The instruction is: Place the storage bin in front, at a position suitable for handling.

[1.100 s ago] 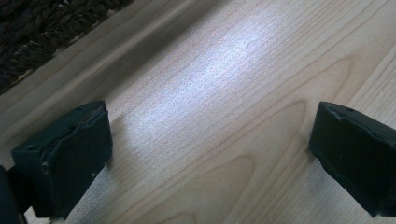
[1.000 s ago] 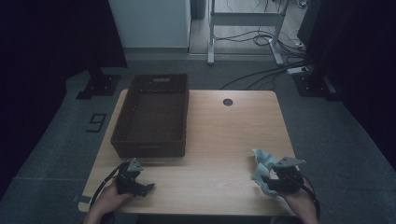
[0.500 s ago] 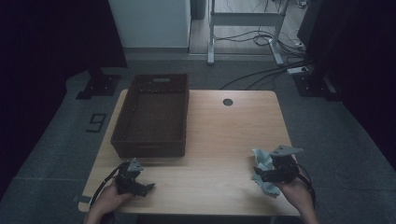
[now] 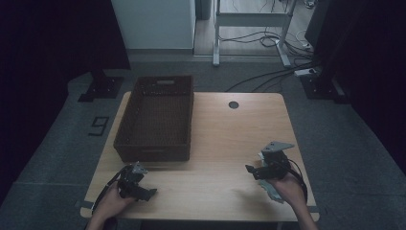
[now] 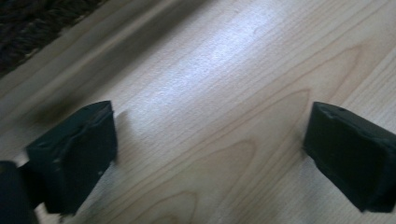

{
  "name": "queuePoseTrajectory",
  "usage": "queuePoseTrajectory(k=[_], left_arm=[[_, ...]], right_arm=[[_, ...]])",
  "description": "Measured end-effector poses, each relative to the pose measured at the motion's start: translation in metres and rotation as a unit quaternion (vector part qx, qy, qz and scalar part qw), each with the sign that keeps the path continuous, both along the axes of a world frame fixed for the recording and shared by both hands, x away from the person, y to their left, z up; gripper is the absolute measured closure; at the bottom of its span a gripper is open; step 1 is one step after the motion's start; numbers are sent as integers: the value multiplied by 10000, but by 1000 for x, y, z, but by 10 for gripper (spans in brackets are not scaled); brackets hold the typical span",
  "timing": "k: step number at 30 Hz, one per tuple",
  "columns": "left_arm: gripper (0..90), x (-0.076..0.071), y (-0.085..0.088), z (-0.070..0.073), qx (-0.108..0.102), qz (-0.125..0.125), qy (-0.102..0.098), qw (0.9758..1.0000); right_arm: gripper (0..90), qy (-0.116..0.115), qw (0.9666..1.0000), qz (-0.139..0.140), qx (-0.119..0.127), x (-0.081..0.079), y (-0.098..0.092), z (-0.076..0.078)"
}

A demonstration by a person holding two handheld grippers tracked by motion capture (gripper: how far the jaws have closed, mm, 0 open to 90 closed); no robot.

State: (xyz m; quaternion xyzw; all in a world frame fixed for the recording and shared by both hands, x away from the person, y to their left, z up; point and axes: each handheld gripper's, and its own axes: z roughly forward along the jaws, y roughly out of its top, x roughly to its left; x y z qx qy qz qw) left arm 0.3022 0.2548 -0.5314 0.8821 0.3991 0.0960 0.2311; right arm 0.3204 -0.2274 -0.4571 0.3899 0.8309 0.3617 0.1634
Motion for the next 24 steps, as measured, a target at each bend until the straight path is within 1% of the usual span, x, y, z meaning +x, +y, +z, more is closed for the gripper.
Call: queuePoseTrajectory(k=[3, 7, 8, 9, 10, 11, 12, 13, 14, 15, 17, 19, 21, 23, 24], left_arm=[[51, 1, 2, 0, -8, 56, -35, 10000], [51, 1, 6, 3, -28, 91, -229, 9997], [37, 1, 7, 4, -90, 130, -287, 9995], [25, 1, 7, 4, -90, 130, -287, 9995], [14, 1, 8, 4, -94, 140, -312, 9994], [14, 1, 9, 4, -90, 150, -335, 9993], [0, 2, 10, 4, -65, 180, -347, 9992], [0, 2, 10, 4, -65, 180, -347, 9992], [0, 2, 11, 3, -43, 177, -367, 9992], [0, 2, 13, 3, 24, 174, -435, 9989], [0, 2, 14, 3, 36, 175, -464, 9988], [0, 2, 16, 4, 54, 184, -512, 9985], [0, 2, 19, 5, 78, 256, -573, 9980], [0, 3, 21, 6, 58, 306, -593, 9978], [0, 3, 24, 6, 26, 355, -633, 9974]], right_arm=[[125, -7, 10000, 49, -13, 2, 4, 1], [125, -22, 9999, 109, 14, 5, 13, 3], [125, -26, 9999, 130, 17, 7, 17, 3], [125, -26, 9999, 130, 17, 7, 17, 3], [125, -21, 9998, 169, 36, 9, 21, 4], [125, -21, 9998, 169, 36, 9, 21, 4], [125, -37, 9998, 211, 64, 12, 26, 5], [125, -37, 9998, 211, 64, 12, 26, 5], [125, -33, 9997, 246, 76, 15, 31, 7], [126, -43, 9996, 271, 79, 17, 35, 8], [126, -35, 9995, 287, 93, 18, 37, 8], [127, -39, 9994, 333, 122, 21, 44, 10], [128, -46, 9992, 365, 149, 24, 50, 12], [128, -48, 9991, 401, 155, 28, 58, 14], [128, -42, 9989, 436, 161, 31, 65, 16]])
